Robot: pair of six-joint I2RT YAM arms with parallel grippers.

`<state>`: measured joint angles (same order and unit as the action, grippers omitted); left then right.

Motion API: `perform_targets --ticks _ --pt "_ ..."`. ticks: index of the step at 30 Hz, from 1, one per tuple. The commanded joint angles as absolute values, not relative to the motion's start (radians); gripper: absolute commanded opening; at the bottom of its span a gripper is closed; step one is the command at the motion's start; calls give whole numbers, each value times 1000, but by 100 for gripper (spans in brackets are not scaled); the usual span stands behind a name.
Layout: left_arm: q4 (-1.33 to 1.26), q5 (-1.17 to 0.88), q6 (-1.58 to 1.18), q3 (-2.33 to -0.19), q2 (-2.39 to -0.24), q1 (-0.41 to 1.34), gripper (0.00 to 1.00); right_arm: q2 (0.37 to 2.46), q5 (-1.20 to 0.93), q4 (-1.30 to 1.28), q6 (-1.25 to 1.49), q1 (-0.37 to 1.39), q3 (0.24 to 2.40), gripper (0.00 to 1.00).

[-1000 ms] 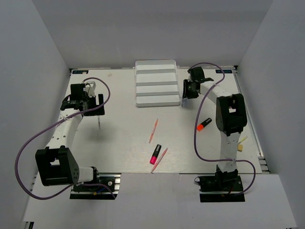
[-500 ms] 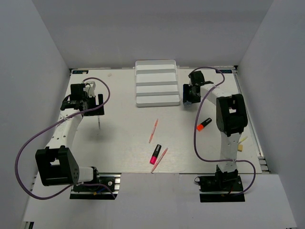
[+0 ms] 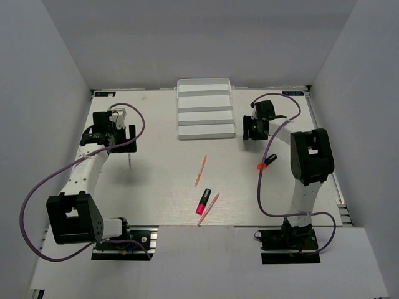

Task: Sort the stationery into containers
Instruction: Pick up the stationery from the center of the board.

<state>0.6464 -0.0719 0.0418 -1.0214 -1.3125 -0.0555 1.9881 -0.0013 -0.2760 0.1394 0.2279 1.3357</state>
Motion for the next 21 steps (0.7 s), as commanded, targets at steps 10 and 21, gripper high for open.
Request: perform_targets --ticks 10,21 --pt "621 -95 55 -1023 -1269 -58 97 1914 -17 -83 54 204 1209 60" --pt "612 -100 57 -1006 -1272 -58 97 2009 -29 -147 5 204 1368 58"
